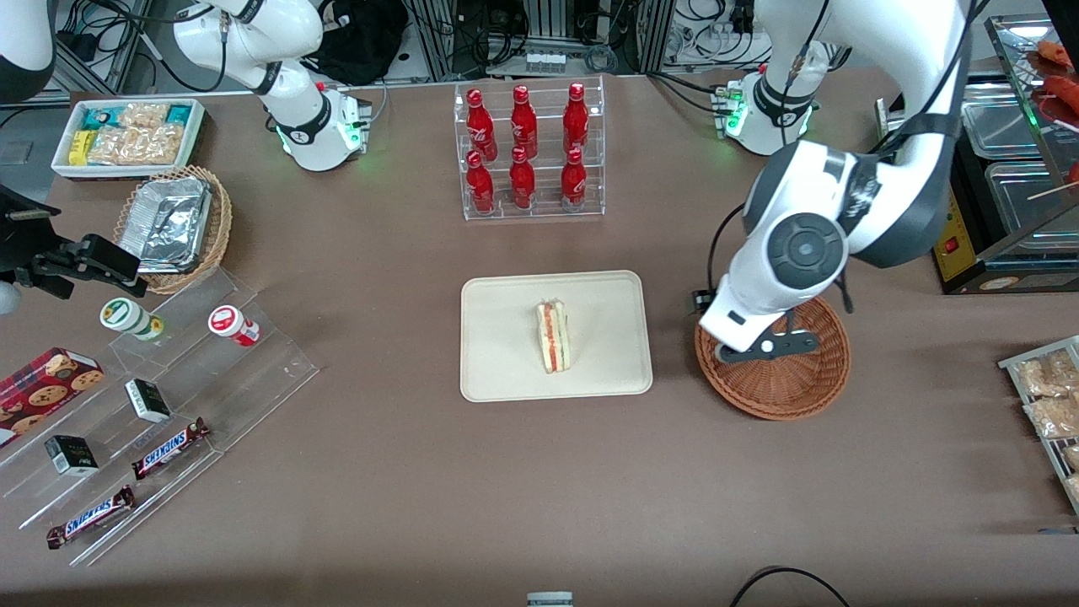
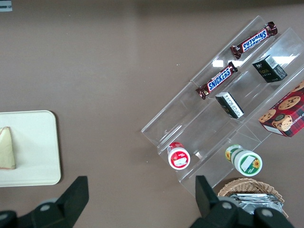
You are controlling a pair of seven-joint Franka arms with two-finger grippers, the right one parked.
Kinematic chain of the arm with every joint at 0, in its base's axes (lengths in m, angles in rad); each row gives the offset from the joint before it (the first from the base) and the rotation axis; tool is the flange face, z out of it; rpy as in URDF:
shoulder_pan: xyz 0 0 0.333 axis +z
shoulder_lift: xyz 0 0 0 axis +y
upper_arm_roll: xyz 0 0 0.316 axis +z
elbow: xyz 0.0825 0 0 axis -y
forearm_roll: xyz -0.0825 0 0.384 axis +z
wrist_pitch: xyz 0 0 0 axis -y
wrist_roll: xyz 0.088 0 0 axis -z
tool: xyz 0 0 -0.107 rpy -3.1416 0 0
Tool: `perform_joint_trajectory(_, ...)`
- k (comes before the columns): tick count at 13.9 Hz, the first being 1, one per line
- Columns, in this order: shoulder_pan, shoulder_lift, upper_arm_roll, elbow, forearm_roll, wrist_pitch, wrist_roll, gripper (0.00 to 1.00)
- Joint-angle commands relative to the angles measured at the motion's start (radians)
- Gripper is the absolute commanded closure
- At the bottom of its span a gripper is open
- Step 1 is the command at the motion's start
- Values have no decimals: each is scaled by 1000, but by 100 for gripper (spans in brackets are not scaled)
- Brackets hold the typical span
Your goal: Place sandwich from basket to tray
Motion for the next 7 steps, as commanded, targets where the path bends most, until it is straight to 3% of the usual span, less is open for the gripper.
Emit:
perform_joint_trajectory(1, 35, -108, -6, -109, 11, 3, 82, 0)
perform_joint_trajectory(4, 144, -211, -27, -176, -1, -10, 231, 0)
perform_joint_trajectory(7, 279, -260, -109, -175, -3, -76, 332, 0)
